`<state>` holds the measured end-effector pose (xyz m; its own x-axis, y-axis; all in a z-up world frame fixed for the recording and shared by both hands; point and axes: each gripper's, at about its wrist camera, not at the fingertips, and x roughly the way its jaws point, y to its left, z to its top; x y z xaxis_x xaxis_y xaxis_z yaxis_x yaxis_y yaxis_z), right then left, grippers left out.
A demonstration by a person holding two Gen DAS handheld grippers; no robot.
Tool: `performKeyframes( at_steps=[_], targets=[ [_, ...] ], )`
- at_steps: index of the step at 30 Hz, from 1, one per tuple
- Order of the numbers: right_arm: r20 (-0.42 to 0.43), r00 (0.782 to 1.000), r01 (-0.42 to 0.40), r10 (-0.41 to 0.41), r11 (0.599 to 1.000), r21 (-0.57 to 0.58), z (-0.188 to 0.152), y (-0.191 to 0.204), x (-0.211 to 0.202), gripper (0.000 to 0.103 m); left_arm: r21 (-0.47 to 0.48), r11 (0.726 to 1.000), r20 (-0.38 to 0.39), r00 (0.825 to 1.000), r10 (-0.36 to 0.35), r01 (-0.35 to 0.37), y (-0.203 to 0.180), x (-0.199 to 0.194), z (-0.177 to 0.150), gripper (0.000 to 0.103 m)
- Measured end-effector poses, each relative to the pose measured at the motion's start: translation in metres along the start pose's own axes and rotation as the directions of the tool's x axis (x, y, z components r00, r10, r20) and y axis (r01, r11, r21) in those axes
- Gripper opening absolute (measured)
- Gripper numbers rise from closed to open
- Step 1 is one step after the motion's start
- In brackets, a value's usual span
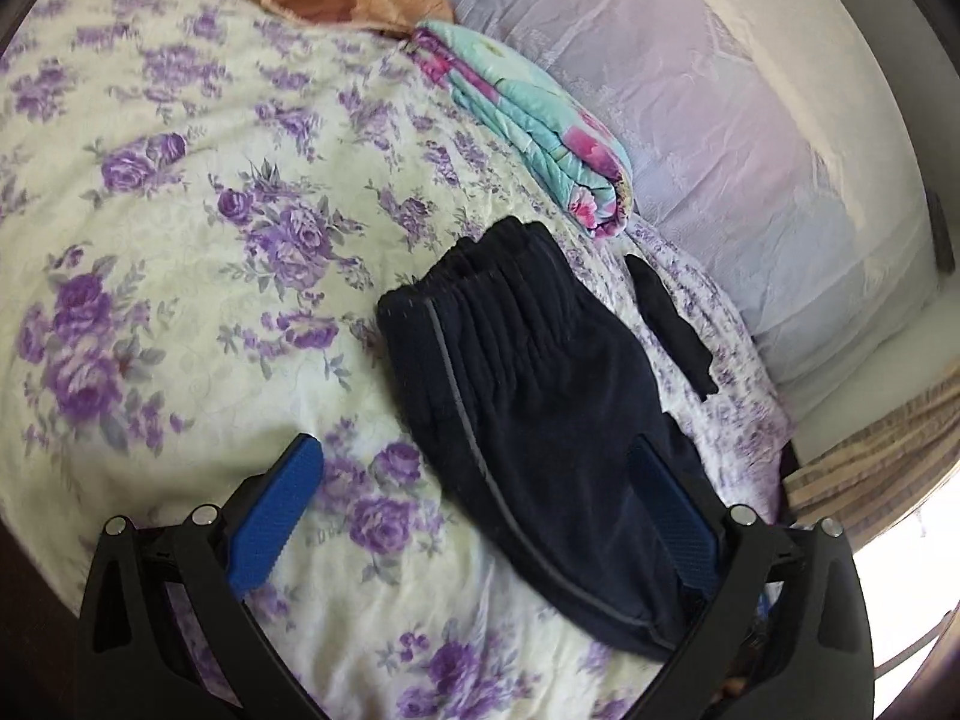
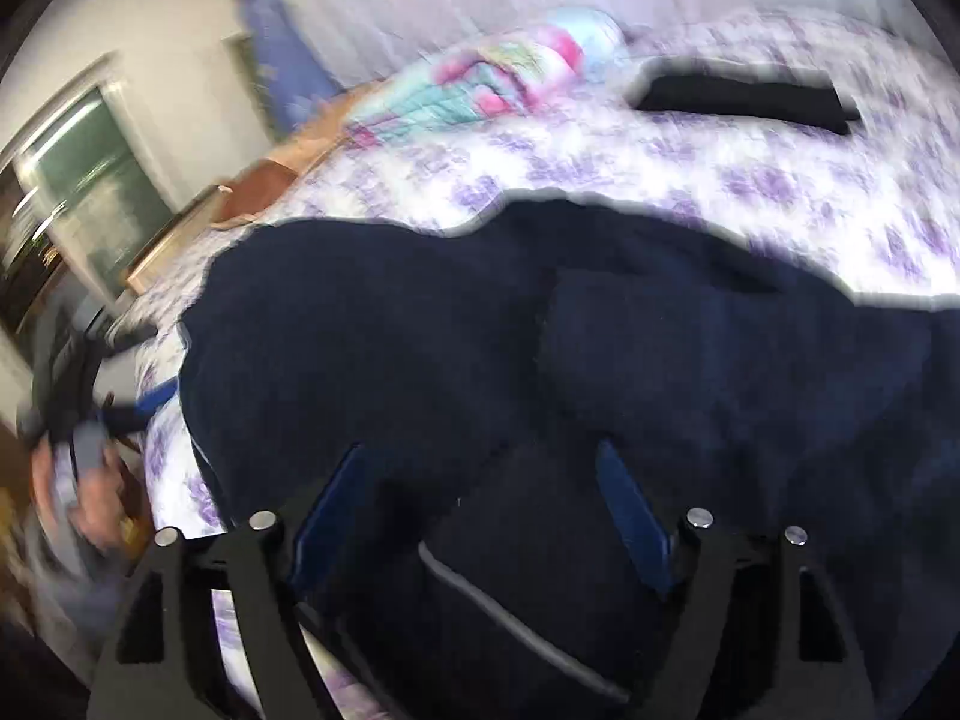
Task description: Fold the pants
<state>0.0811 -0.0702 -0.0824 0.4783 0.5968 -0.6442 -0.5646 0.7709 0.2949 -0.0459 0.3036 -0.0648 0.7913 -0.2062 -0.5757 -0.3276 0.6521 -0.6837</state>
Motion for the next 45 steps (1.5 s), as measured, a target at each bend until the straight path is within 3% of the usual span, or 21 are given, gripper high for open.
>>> performKeyframes(
  at_steps=[4, 6, 11, 17, 19, 20, 22, 24, 26, 29, 30, 32, 35, 39, 40, 41, 42, 43, 45],
  targets=[
    [0.009, 1.0, 0.007, -0.007, 1.0, -0.002, 0.001, 0.012, -0.005, 0.088, -0.032, 0.999, -0.047, 0.999, 0.008, -0.009, 0.0, 0.019, 0.021, 0.099],
    [0.037, 0.998, -0.048, 0.048, 0.999, 0.011, -0.002, 0.011, -0.019, 0.088, -0.014, 1.0, -0.067, 0.998, 0.011, -0.011, -0.005, 0.031, 0.029, 0.099],
    [0.12, 0.99, -0.084, 0.077, 0.995, 0.06, -0.014, 0.0, -0.069, 0.088, -0.001, 0.999, -0.1, 0.994, -0.051, 0.051, -0.016, 0.048, 0.029, 0.098],
    [0.265, 0.963, -0.119, 0.05, 0.961, 0.251, -0.04, -0.057, -0.144, 0.091, -0.012, 0.996, -0.062, 0.994, -0.086, 0.086, -0.019, 0.05, 0.023, 0.097],
    [0.296, 0.955, -0.127, 0.02, 0.929, 0.349, -0.051, -0.085, -0.163, 0.091, -0.051, 0.992, -0.042, 0.992, -0.12, 0.118, -0.013, 0.046, 0.027, 0.089],
    [0.3, 0.954, -0.129, 0.004, 0.908, 0.398, -0.058, -0.098, -0.168, 0.091, -0.063, 0.991, -0.036, 0.992, -0.123, 0.12, -0.011, 0.044, 0.027, 0.078],
    [0.292, 0.956, -0.151, -0.005, 0.847, 0.51, -0.073, -0.126, -0.171, 0.091, -0.077, 0.99, -0.039, 0.992, -0.121, 0.117, -0.005, 0.044, 0.028, 0.063],
    [0.284, 0.957, -0.219, 0.051, 0.769, 0.6, -0.086, -0.148, -0.16, 0.091, -0.079, 0.991, -0.043, 0.993, -0.111, 0.107, 0.001, 0.044, 0.028, 0.045],
    [0.296, 0.947, -0.297, 0.128, 0.702, 0.648, -0.09, -0.163, -0.144, 0.09, -0.101, 0.986, -0.05, 0.989, -0.138, 0.133, 0.01, 0.043, 0.029, 0.039],
    [0.297, 0.941, -0.324, 0.163, 0.689, 0.648, -0.08, -0.166, -0.128, 0.086, -0.114, 0.981, -0.057, 0.985, -0.163, 0.155, 0.014, 0.039, 0.028, 0.036],
    [0.288, 0.94, -0.329, 0.181, 0.697, 0.637, -0.073, -0.165, -0.119, 0.086, -0.11, 0.983, -0.065, 0.986, -0.152, 0.144, 0.013, 0.041, 0.029, 0.039],
    [0.261, 0.947, -0.316, 0.19, 0.707, 0.633, -0.063, -0.162, -0.106, 0.086, -0.105, 0.982, -0.068, 0.984, -0.164, 0.157, 0.008, 0.043, 0.027, 0.064],
    [0.22, 0.96, -0.273, 0.171, 0.74, 0.615, -0.052, -0.157, -0.091, 0.086, -0.053, 0.989, -0.056, 0.988, -0.143, 0.141, -0.012, 0.048, 0.026, 0.09],
    [0.206, 0.965, -0.257, 0.163, 0.753, 0.606, -0.045, -0.156, -0.084, 0.086, 0.045, 0.999, -0.067, 0.998, 0.013, -0.01, -0.036, 0.068, 0.024, 0.093],
    [0.209, 0.964, -0.261, 0.166, 0.752, 0.605, -0.045, -0.155, -0.084, 0.086, 0.05, 0.999, -0.058, 0.998, 0.015, -0.012, -0.036, 0.068, 0.023, 0.089],
    [0.213, 0.962, -0.266, 0.169, 0.751, 0.604, -0.045, -0.156, -0.083, 0.086, 0.043, 0.999, -0.042, 0.999, 0.009, -0.007, -0.035, 0.065, 0.022, 0.071],
    [0.22, 0.96, -0.273, 0.174, 0.752, 0.6, -0.045, -0.157, -0.084, 0.086, 0.023, 0.999, -0.048, 0.998, -0.045, 0.047, -0.029, 0.063, 0.024, 0.061],
    [0.227, 0.958, -0.28, 0.176, 0.754, 0.595, -0.047, -0.157, -0.086, 0.086, 0.001, 0.996, -0.06, 0.994, -0.09, 0.09, -0.024, 0.062, 0.024, 0.044],
    [0.237, 0.955, -0.287, 0.178, 0.758, 0.586, -0.049, -0.156, -0.088, 0.085, -0.037, 0.99, -0.072, 0.988, -0.137, 0.135, -0.016, 0.058, 0.024, 0.036]
  ],
)
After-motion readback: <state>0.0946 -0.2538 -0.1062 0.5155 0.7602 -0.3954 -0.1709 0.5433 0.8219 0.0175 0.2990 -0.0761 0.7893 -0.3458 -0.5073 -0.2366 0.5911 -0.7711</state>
